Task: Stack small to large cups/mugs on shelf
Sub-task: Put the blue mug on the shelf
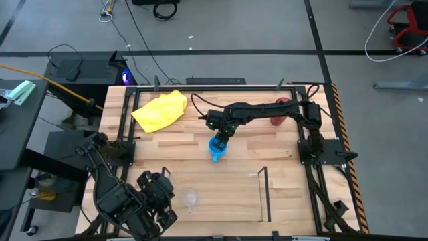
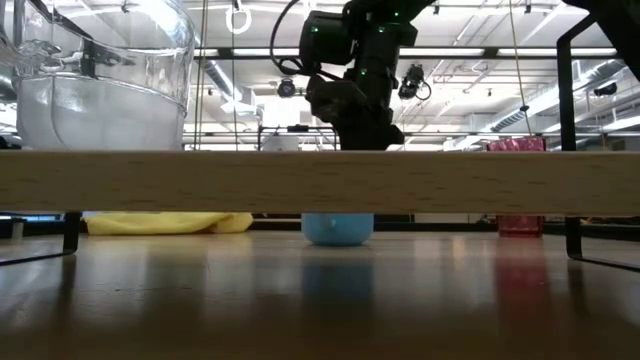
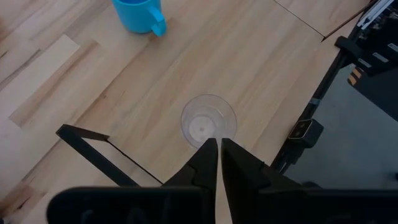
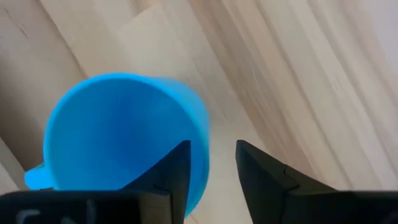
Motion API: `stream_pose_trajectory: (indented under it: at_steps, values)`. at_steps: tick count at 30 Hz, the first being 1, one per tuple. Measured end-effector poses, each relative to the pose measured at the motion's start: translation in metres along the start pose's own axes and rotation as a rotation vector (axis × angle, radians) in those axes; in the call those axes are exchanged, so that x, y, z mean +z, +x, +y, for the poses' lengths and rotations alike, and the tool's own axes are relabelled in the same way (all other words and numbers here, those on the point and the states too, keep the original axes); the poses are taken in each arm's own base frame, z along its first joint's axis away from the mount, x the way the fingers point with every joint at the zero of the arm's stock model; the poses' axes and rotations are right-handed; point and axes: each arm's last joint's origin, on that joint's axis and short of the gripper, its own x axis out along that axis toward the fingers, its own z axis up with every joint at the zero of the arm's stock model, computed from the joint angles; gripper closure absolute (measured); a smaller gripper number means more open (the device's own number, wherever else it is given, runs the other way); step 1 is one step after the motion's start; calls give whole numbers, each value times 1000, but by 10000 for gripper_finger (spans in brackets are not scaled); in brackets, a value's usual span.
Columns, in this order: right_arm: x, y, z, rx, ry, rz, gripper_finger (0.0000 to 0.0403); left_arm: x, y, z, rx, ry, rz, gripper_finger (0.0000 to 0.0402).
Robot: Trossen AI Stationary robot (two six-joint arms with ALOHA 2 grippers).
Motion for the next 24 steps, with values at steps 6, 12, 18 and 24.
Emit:
stream_pose_trajectory:
  at_steps: [6,12,18,24]
  values:
    - [0,0,-1,-4,18,-1,317,0,0,0,0,0,0,378]
    - [1,0,-1,-7,5,-3,385,0,0,0,0,0,-1,372]
    - [-4,-9,8,2,-47,-16,390,0,0,0,1,25,-10,380]
    - [-14,-61,33,49,-105,-88,395,1,0,0,2,50,-19,388]
